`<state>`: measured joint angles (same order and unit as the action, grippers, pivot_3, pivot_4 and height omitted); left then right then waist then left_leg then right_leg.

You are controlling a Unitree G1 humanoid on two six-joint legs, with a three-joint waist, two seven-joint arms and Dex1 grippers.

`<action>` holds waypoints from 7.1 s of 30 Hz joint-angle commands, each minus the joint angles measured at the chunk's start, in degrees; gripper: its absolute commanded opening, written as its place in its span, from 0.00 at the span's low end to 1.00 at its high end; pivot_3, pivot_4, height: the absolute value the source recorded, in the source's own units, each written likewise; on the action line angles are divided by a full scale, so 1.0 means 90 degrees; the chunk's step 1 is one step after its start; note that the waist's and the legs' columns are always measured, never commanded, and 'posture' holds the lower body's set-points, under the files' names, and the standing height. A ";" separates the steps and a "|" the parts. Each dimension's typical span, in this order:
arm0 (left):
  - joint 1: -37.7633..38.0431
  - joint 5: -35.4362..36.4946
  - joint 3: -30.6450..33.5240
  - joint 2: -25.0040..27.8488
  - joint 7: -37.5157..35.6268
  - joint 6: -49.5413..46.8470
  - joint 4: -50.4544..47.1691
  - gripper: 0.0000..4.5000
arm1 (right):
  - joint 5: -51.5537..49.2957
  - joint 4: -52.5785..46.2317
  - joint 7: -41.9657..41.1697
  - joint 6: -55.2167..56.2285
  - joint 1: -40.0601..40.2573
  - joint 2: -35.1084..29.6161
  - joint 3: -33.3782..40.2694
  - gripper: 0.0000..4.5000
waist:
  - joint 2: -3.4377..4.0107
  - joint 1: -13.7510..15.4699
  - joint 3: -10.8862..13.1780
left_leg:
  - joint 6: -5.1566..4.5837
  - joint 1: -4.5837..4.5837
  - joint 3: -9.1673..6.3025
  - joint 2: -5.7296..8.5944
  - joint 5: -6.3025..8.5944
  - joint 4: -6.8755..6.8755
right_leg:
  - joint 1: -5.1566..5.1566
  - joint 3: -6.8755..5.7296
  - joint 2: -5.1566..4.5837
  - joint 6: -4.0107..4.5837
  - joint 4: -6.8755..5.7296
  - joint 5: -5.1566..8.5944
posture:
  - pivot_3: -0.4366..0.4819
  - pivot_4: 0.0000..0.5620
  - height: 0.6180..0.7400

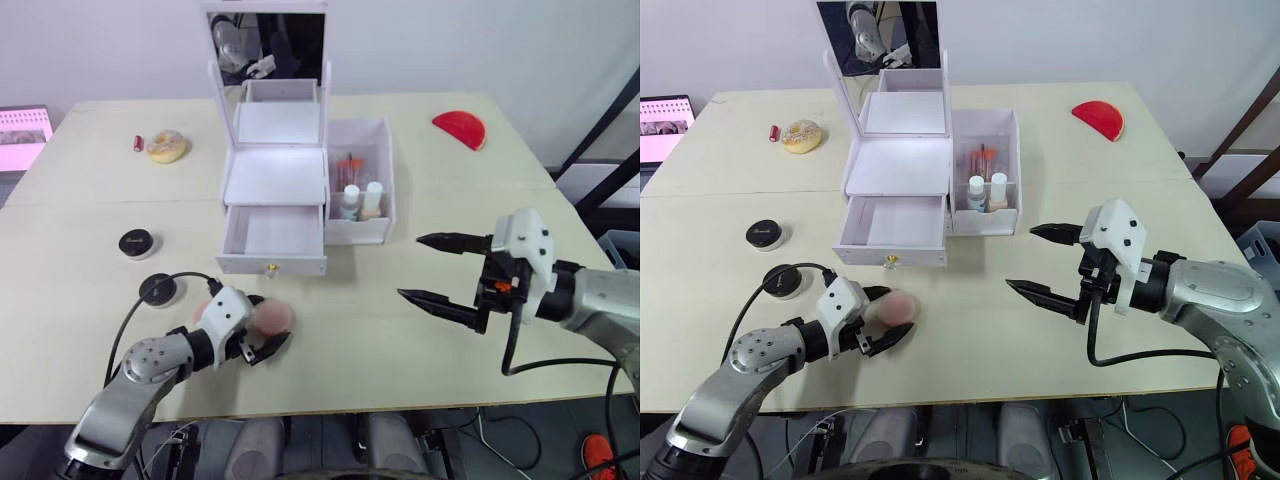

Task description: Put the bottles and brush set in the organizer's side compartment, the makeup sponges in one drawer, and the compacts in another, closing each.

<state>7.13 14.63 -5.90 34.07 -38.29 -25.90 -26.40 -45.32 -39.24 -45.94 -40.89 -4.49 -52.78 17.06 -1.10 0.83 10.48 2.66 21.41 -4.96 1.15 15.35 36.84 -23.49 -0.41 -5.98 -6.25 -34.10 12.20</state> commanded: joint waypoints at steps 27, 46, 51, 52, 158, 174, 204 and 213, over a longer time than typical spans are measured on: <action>-0.0660 0.4107 0.3058 0.2748 -0.3248 -0.1307 -0.0367 0.59 | 0.0315 0.0130 0.0079 0.0251 -0.0144 0.0085 -0.0278 1.00 | 0.0012 -0.0001 0.0026 | -0.0002 0.0025 0.0005 -0.0010 0.0005 0.0003 | -0.0023 0.0004 0.0008 0.0003 0.0017 0.0002 | 0.48 0.27 1.00; -0.4287 0.2053 0.0988 0.1937 -0.3958 -0.0129 0.3425 0.59 | -0.0742 0.0052 -0.0060 -0.0494 -0.1456 -0.0346 -0.0305 1.00 | 0.0002 -0.0026 0.0038 | -0.0009 0.0026 0.0004 -0.0009 0.0007 -0.0006 | -0.0028 0.0004 0.0013 0.0015 0.0007 -0.0009 | 0.48 0.27 1.00; -0.4363 0.1793 0.0840 0.1727 -0.4163 0.0082 0.3806 0.59 | -0.0933 0.0132 -0.0008 -0.0475 -0.1739 -0.0135 -0.0361 1.00 | 0.0000 -0.0024 0.0038 | -0.0019 0.0028 0.0004 -0.0009 0.0013 -0.0008 | -0.0030 0.0004 0.0013 0.0026 0.0008 -0.0018 | 0.48 0.27 1.00; -0.4355 0.1776 0.0846 0.1718 -0.4197 0.0094 0.3824 0.59 | -0.0966 0.0151 0.0018 -0.0480 -0.1759 -0.0102 -0.0353 1.00 | 0.0000 -0.0024 0.0038 | -0.0019 0.0027 0.0004 -0.0009 0.0013 -0.0008 | -0.0029 0.0004 0.0013 0.0026 0.0008 -0.0018 | 0.48 0.27 1.00; 0.2710 0.1159 0.3764 -0.1430 0.1066 -0.0535 -0.2432 1.00 | 0.0114 0.0646 -0.0642 0.0473 -0.1357 0.0338 -0.0756 1.00 | -0.0060 -0.0062 0.0009 | -0.0002 -0.0005 0.0132 -0.0121 0.0078 0.0041 | -0.0053 0.0022 0.0053 0.0042 0.0004 -0.0027 | 0.48 0.27 1.00; 0.2179 -0.0019 0.1935 -0.1892 0.2568 -0.1078 -0.2067 1.00 | 0.0053 0.0534 -0.0507 0.0252 -0.1593 0.0455 -0.1012 1.00 | -0.0062 -0.0018 0.0000 | -0.0003 -0.0001 0.0121 -0.0125 0.0079 0.0040 | -0.0060 0.0022 0.0072 0.0071 0.0001 -0.0044 | 0.48 0.27 1.00; 0.1409 0.0082 0.1774 -0.1671 0.3008 -0.3211 -0.2459 1.00 | -0.0107 0.0253 -0.0692 0.0190 -0.1411 0.0118 -0.0930 1.00 | -0.0057 -0.0015 -0.0004 | -0.0003 -0.0004 0.0114 -0.0125 0.0078 0.0040 | -0.0058 0.0022 0.0077 0.0075 -0.0003 -0.0046 | 0.48 0.27 1.00; 0.1484 0.0070 0.1815 -0.1593 0.2989 -0.3195 -0.2449 0.88 | -0.0077 0.0387 -0.0932 0.0194 -0.1479 0.0069 -0.0957 1.00 | -0.0056 -0.0021 -0.0005 | -0.0003 -0.0004 0.0114 -0.0125 0.0078 0.0040 | -0.0059 0.0022 0.0077 0.0075 -0.0003 -0.0046 | 0.48 0.27 1.00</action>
<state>19.71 15.51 10.04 19.35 -11.60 -54.42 -47.79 -45.34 -35.38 -53.97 -39.67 -16.80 -51.53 7.45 -1.61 0.63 10.44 2.63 21.38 -3.93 0.03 16.06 37.21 -24.02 -0.21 -5.29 -5.58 -34.12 11.79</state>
